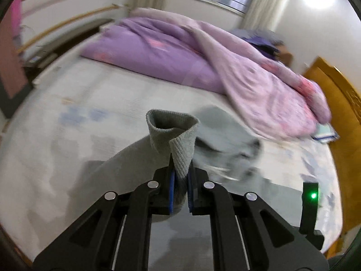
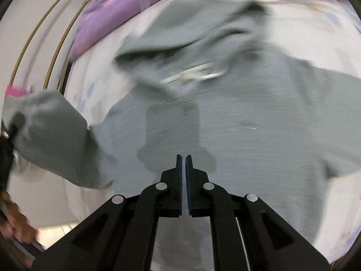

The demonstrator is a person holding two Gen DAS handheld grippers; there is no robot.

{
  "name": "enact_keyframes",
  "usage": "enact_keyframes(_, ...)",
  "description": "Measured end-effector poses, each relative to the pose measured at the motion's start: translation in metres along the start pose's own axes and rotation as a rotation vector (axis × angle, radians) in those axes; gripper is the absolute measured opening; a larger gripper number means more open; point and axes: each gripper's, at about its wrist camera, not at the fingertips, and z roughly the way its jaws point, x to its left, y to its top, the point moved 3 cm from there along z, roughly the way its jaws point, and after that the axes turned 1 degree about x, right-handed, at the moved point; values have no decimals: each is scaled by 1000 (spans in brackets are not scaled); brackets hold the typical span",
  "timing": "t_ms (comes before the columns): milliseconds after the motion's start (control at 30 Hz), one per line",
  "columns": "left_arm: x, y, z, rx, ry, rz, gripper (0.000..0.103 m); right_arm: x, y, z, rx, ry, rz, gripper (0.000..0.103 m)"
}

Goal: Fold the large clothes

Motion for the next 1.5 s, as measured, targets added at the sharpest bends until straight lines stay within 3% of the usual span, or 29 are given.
enact_keyframes(67, -54, -14, 23, 24, -43, 24, 8, -44, 5, -28, -18, -12, 64, 11)
enact_keyframes(167, -105, -36, 60, 91, -91, 16, 8, -85, 3, -52, -31, -22, 120, 31)
enact_keyframes(233, -133, -52, 85, 155, -140, -10, 8, -107, 4, -61, -42, 4, 151, 51)
enact_keyframes(300, -155, -72, 108, 236, -158, -5, 9, -121, 5, -59, -45, 16, 188, 58)
enact_keyframes(400, -159, -91, 127, 319, -136, -2, 24, -137, 3, -47, -22, 33, 248, 59)
enact_keyframes(433, -154, -94, 128, 328, -127, -3, 38, -141, 1, -40, -9, 47, 275, 59)
enact_keyframes(467, -148, -97, 127, 331, -113, -12, 62, -142, -1, -35, 0, 57, 291, 59)
enact_keyframes(533, -126, -98, 119, 304, -83, -47, 73, -144, -4, -24, 12, 49, 303, 59)
enact_keyframes(700, -66, -100, 111, 313, 1, -135, 73, -130, -4, -8, 13, 25, 285, 59)
enact_keyframes(933, 33, -109, 119, 392, 264, -130, 73, -57, 11, 9, -37, -107, 1, 62)
enact_keyframes(1000, 57, -113, 121, 421, 311, -119, 73, -33, 12, 22, -27, -129, -66, 63)
enact_keyframes(1067, 72, -117, 122, 446, 313, -137, 73, -25, 12, 37, -5, -166, -92, 64)
enact_keyframes(1100, 79, -119, 122, 453, 307, -146, 73, -24, 12, 47, 21, -215, -96, 63)
enact_keyframes(1133, 83, -121, 122, 461, 302, -145, 73, -27, 11, 57, 51, -250, -90, 55)
enact_keyframes(1167, 86, -123, 122, 468, 297, -140, 73, -31, 11, 62, 61, -249, -84, 37)
enact_keyframes(1200, 88, -124, 122, 479, 288, -129, 73, -37, 11, 67, 75, -230, -72, 8)
enact_keyframes(1233, 88, -125, 122, 487, 279, -118, 73, -43, 12, 66, 76, -222, -49, 8)
enact_keyframes(1367, 85, -128, 122, 505, 231, -69, 73, -79, 16, 18, -58, -186, 75, 7)
enact_keyframes(1500, 74, -133, 130, 527, 225, -27, 74, -127, 13, -8, -102, -139, 212, 7)
